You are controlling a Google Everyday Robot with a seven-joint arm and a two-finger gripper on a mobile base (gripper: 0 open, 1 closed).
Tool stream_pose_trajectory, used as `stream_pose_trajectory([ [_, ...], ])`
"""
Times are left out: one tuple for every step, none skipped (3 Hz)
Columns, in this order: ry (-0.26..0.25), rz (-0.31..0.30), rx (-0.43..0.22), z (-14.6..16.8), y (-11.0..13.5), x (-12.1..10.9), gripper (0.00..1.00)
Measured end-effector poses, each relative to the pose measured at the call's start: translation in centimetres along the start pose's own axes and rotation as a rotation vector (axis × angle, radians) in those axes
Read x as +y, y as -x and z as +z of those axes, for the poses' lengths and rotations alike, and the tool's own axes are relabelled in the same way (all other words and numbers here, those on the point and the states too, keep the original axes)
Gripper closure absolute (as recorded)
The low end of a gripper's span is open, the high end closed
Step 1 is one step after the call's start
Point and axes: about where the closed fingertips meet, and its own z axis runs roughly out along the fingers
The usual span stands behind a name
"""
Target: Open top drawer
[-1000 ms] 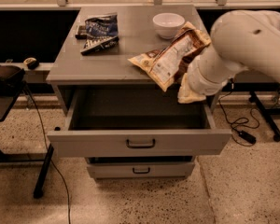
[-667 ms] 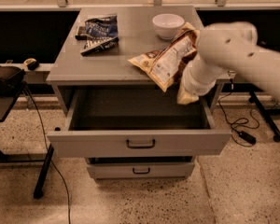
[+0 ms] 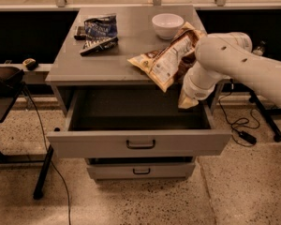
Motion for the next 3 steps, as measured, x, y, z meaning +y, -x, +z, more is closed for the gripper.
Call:
stream_pose_trajectory([
  [0.075,-0.003,-0.03,3.9,1.0,3.1,1.0],
  [0.086,0.005,-0.04,4.5,1.1,3.2,1.0],
  [0.228,-0.01,-0.118,7.7,2.8,6.6,1.0],
])
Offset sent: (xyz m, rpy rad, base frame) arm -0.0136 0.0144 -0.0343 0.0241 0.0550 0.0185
